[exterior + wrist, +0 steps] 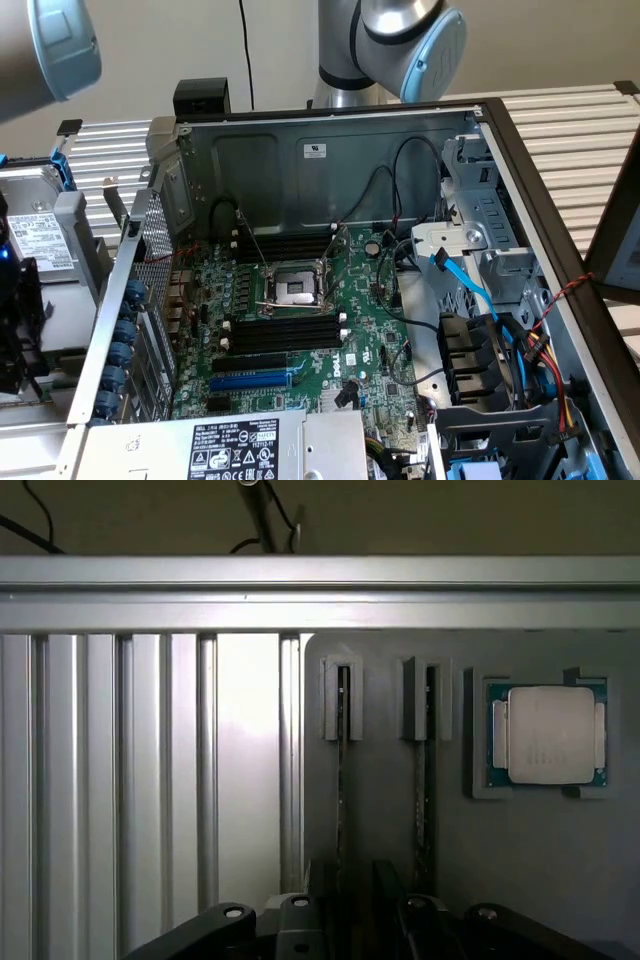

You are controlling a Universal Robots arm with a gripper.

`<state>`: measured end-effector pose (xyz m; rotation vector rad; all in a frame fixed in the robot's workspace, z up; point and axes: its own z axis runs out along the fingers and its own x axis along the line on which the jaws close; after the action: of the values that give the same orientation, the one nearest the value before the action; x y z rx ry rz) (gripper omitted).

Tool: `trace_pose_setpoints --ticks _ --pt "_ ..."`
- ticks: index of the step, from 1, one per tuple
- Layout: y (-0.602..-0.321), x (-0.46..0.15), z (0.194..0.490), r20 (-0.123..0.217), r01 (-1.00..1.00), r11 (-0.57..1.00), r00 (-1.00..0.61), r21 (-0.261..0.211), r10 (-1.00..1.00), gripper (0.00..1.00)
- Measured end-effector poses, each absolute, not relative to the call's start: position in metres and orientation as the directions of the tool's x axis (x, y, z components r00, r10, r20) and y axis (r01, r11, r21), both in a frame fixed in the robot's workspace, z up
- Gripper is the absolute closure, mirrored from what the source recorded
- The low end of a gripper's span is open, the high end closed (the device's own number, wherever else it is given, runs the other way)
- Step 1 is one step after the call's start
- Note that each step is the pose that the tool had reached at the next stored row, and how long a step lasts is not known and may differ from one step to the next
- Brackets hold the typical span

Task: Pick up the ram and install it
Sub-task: 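Pick up the ram and move it above insertion slot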

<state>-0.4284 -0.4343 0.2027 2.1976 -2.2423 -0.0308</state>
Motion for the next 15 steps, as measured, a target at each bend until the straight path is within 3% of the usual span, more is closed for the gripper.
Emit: trace_pose_setpoints --ticks 10,13,14,15 --pt "-0.4344 -0.4284 0.2020 -0.017 -1.000 0.020 -0.020 0.015 -1.000 0.67" --pt "-0.4344 -0.4285 0.2020 -0.017 -1.000 0.020 -0.020 0.015 -1.000 0.69" --pt "-0.4344 -0.4285 0.2020 -0.017 -1.000 0.020 -0.020 0.015 -1.000 0.76" --pt "-0.4344 -0.4285 0.2020 -0.017 -1.000 0.020 -0.020 0.015 -1.000 0.76"
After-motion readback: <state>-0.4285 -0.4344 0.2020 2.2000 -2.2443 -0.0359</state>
